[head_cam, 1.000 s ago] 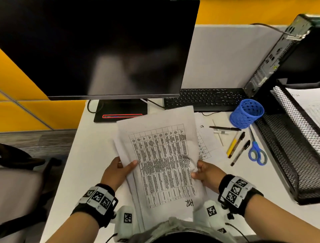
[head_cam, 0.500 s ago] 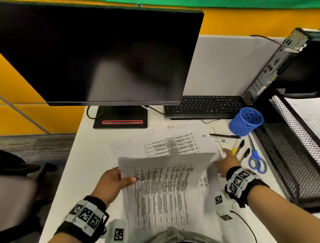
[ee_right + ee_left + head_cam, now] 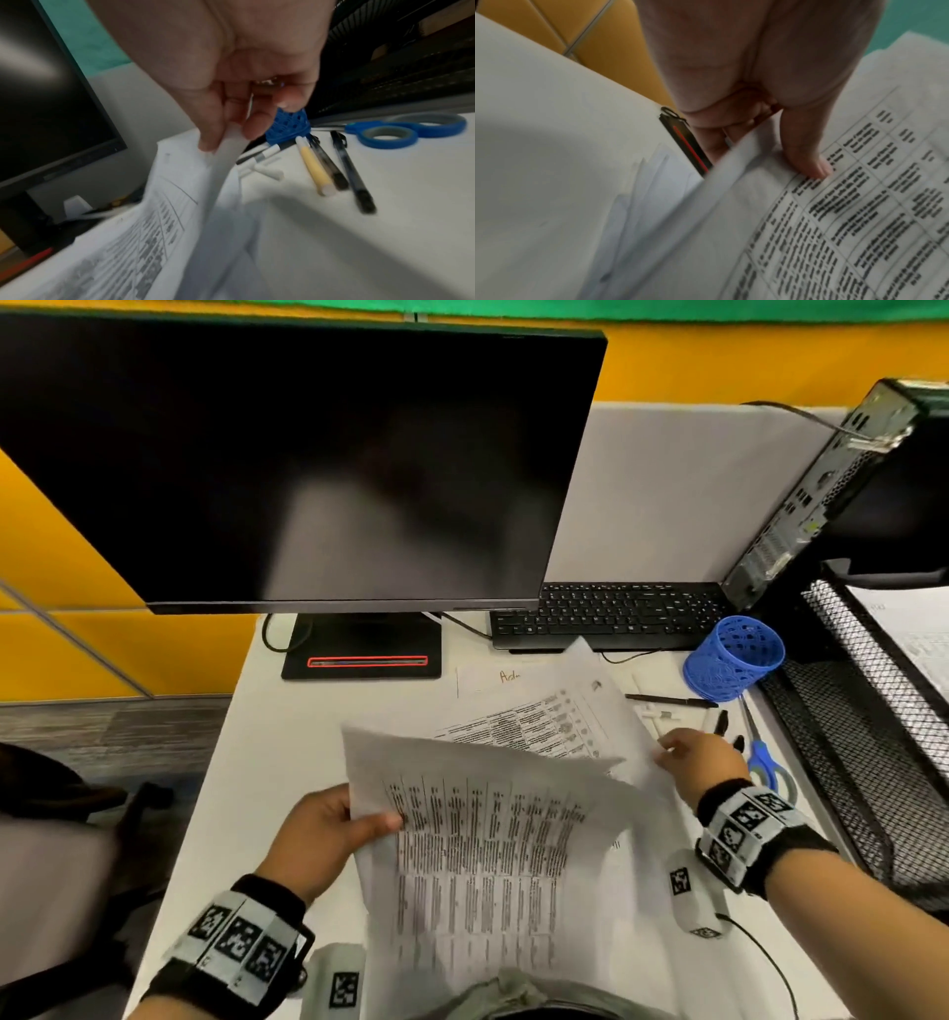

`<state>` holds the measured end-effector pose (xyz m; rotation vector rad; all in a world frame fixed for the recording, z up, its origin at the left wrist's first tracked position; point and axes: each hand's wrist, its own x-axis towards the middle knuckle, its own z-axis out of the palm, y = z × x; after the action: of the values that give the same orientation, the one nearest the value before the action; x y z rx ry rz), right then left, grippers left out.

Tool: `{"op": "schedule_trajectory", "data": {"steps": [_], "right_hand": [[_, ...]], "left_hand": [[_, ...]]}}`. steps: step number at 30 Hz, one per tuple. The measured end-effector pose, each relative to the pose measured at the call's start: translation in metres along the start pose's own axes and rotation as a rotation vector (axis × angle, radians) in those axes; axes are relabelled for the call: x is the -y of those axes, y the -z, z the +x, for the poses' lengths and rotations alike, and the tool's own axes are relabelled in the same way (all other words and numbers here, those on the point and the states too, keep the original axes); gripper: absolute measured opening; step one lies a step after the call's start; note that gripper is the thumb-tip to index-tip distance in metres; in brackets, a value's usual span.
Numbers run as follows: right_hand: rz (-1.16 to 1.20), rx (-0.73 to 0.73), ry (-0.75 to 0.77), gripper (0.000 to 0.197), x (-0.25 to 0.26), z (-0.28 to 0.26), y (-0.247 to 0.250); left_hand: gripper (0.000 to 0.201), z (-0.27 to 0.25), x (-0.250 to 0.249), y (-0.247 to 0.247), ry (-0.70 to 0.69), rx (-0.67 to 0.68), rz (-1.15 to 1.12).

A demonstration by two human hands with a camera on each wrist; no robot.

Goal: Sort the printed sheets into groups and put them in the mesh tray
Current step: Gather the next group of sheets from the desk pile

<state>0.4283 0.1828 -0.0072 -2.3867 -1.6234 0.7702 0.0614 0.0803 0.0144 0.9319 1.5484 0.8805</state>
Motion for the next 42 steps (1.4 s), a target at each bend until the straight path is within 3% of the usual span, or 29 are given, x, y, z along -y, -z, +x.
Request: {"op": "schedule_trajectory", "data": {"steps": [4, 6, 10, 14, 17, 19, 22, 25, 27, 29, 31, 34, 37, 42], "right_hand": [[0.196, -0.041, 0.161, 0.004, 0.014, -0.013, 0.030], [0.263, -0.001, 0.293, 0.012, 0.024, -0.023, 0.044], [0.316, 0.076, 0.448, 0.003, 0.042, -0.044, 0.058], [0.262, 0.115, 0.635, 0.018, 0.058, -0.066, 0.066], [0.307, 0.117, 0.702, 0.027, 0.067, -0.078, 0.072], [0.564, 0.134, 0.686, 0.034, 0.068, -0.080, 0.075], [1.061, 0.238, 0.529, 0.027, 0.065, -0.075, 0.072], [1.257, 0.384, 0.418, 0.038, 0.069, -0.080, 0.065], [1.236, 0.355, 0.449, 0.034, 0.078, -0.089, 0.058], [1.104, 0.170, 0.472, 0.038, 0.089, -0.095, 0.050], [0.991, -0.039, 0.474, 0.043, 0.097, -0.100, 0.045], [1.014, -0.192, 0.514, 0.038, 0.102, -0.106, 0.044], [1.031, -0.162, 0.551, 0.042, 0.099, -0.113, 0.034], [0.955, -0.083, 0.465, 0.042, 0.084, -0.109, 0.016]], "left_hand": [[0.015, 0.006, -0.028, 0.009, -0.087, -0.047, -0.018], [0.018, 0.006, -0.041, 0.008, -0.125, -0.019, -0.004], [0.030, 0.006, -0.053, -0.002, -0.285, 0.004, 0.194], [0.031, 0.006, -0.062, -0.017, -0.332, 0.023, 0.252], [0.029, 0.008, -0.070, -0.023, -0.356, -0.039, 0.196], [0.024, 0.011, -0.077, -0.024, -0.358, -0.114, 0.134], [0.019, 0.014, -0.084, -0.022, -0.367, -0.217, 0.055], [0.027, 0.011, -0.088, -0.024, -0.398, -0.269, 0.029], [0.042, 0.007, -0.091, -0.028, -0.447, -0.271, -0.014], [0.059, 0.001, -0.097, -0.035, -0.509, -0.268, -0.062], [0.057, -0.008, -0.104, -0.045, -0.605, -0.276, -0.082], [0.046, -0.022, -0.105, -0.055, -0.720, -0.268, -0.112], [0.043, -0.024, -0.087, -0.060, -0.656, -0.198, -0.114], [0.038, -0.018, -0.070, -0.065, -0.515, -0.171, -0.074]]}}
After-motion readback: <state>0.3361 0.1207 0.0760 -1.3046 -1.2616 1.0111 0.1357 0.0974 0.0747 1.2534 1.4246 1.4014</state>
